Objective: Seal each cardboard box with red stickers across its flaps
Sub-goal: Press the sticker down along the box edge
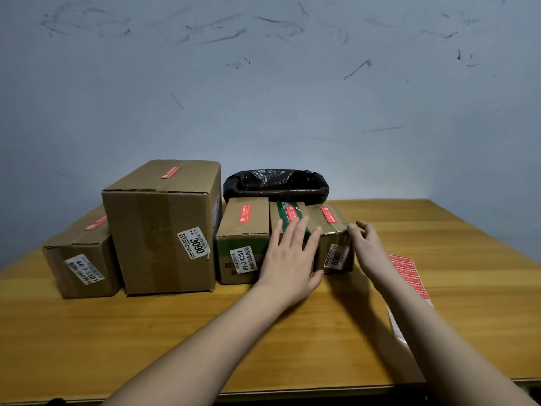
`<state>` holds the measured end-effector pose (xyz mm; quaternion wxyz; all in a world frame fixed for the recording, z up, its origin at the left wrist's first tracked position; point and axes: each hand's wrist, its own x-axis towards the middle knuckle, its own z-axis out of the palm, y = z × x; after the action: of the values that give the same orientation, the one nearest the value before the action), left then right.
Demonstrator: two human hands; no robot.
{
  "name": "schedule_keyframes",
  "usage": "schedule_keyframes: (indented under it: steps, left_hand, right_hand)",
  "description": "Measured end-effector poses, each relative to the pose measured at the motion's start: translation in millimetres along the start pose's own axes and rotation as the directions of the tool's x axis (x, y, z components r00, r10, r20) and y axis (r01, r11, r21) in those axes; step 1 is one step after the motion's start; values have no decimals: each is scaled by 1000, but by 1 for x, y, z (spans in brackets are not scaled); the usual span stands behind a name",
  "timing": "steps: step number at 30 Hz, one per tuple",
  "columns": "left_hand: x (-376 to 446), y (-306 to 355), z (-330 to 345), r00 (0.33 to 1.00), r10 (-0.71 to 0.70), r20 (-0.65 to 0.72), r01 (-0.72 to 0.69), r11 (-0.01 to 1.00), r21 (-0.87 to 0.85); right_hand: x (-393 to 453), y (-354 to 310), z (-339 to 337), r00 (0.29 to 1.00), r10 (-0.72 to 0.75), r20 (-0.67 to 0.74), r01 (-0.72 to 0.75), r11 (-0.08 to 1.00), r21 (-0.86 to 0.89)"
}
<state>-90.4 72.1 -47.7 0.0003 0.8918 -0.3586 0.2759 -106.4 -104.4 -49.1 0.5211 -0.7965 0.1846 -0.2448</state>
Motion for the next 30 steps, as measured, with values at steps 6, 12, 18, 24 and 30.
schedule_keyframes:
  steps: [6,12,18,24,30]
  left_hand:
    - [2,55,-2,907,420,45,-397,884,-246]
    - [2,95,12,825,503,257,-378,830,-410]
    - [11,106,27,808,487,332,-316,833,-454]
    - [27,90,32,832,372,411,-185,886,-426]
    - [32,82,36,827,386,408,-194,879,-437]
  right_hand:
    - [-9,40,-47,976,138,170,60,579,-813]
    - [-23,73,-80,951,234,200,63,487,-871]
    - [-9,82,-80,966,174,191,88,473,-877]
    - [12,82,-71,988,110,108,32,537,-843]
    - [28,90,-62,989,84,125,48,613,-789]
